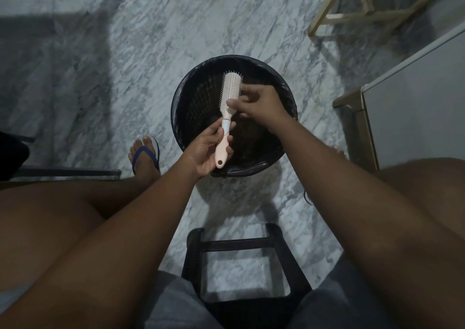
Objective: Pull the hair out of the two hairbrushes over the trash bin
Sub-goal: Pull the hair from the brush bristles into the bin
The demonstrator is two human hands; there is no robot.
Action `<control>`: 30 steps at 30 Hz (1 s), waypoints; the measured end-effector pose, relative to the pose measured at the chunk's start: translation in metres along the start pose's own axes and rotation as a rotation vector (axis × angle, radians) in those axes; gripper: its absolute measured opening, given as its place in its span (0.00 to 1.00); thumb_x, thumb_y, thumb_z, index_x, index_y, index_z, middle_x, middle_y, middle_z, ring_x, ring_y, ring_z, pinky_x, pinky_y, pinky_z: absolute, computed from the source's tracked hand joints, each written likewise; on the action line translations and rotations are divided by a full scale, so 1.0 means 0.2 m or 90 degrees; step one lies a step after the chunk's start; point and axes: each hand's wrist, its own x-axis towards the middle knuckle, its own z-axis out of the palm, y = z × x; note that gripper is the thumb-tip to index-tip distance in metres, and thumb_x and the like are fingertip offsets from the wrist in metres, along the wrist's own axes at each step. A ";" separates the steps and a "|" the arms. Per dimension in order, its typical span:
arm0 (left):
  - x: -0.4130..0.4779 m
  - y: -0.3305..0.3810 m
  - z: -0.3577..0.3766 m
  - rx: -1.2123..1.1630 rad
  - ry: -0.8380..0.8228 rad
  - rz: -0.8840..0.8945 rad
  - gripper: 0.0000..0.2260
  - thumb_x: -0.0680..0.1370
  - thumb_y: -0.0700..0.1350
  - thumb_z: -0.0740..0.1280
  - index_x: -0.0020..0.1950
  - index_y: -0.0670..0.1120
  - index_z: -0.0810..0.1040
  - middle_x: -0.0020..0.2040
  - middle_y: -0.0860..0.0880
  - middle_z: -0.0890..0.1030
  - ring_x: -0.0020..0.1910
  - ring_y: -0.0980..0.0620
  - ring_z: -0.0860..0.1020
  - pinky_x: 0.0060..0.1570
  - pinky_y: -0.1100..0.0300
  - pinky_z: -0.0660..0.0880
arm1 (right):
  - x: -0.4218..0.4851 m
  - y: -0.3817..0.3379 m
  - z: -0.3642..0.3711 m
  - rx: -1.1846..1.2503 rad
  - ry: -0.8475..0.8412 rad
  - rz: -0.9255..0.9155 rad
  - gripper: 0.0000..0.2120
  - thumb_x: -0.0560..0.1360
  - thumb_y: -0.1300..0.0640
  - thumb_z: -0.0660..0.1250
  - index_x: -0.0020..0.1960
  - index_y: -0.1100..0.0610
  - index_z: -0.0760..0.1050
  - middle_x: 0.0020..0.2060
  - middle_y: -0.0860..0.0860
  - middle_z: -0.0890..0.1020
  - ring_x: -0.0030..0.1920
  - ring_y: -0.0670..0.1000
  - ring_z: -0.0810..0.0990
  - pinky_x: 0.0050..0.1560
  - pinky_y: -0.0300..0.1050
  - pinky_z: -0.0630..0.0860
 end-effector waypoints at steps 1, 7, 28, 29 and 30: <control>0.00 0.00 0.00 0.002 0.001 0.001 0.16 0.80 0.37 0.60 0.67 0.47 0.74 0.59 0.47 0.79 0.42 0.53 0.77 0.35 0.62 0.75 | 0.00 0.00 -0.01 -0.064 0.010 -0.021 0.19 0.69 0.54 0.78 0.58 0.56 0.82 0.46 0.54 0.87 0.49 0.50 0.86 0.48 0.45 0.84; 0.01 0.01 0.00 -0.024 -0.005 0.006 0.16 0.80 0.37 0.60 0.68 0.46 0.73 0.59 0.47 0.79 0.41 0.54 0.78 0.34 0.62 0.76 | 0.07 -0.03 -0.08 -0.286 0.145 -0.086 0.07 0.75 0.55 0.71 0.47 0.58 0.85 0.40 0.50 0.86 0.42 0.46 0.82 0.40 0.24 0.73; 0.02 -0.01 0.01 0.040 0.011 0.001 0.20 0.81 0.36 0.59 0.73 0.44 0.69 0.59 0.47 0.79 0.41 0.54 0.76 0.33 0.63 0.74 | 0.08 -0.09 0.10 -0.473 0.132 -0.162 0.07 0.74 0.51 0.71 0.45 0.53 0.84 0.40 0.51 0.86 0.42 0.50 0.84 0.46 0.46 0.80; 0.02 -0.01 0.01 0.028 0.008 -0.002 0.20 0.81 0.36 0.59 0.73 0.44 0.68 0.59 0.47 0.78 0.41 0.54 0.76 0.32 0.63 0.74 | 0.09 -0.11 0.09 -0.431 0.154 -0.162 0.07 0.74 0.52 0.71 0.44 0.54 0.84 0.39 0.51 0.86 0.41 0.49 0.84 0.46 0.44 0.80; 0.02 -0.01 0.01 0.017 0.006 -0.005 0.20 0.81 0.36 0.59 0.73 0.44 0.68 0.59 0.47 0.78 0.40 0.54 0.76 0.32 0.63 0.74 | 0.10 -0.13 0.07 -0.386 0.182 -0.158 0.07 0.75 0.53 0.70 0.43 0.55 0.84 0.38 0.50 0.86 0.40 0.48 0.84 0.46 0.42 0.79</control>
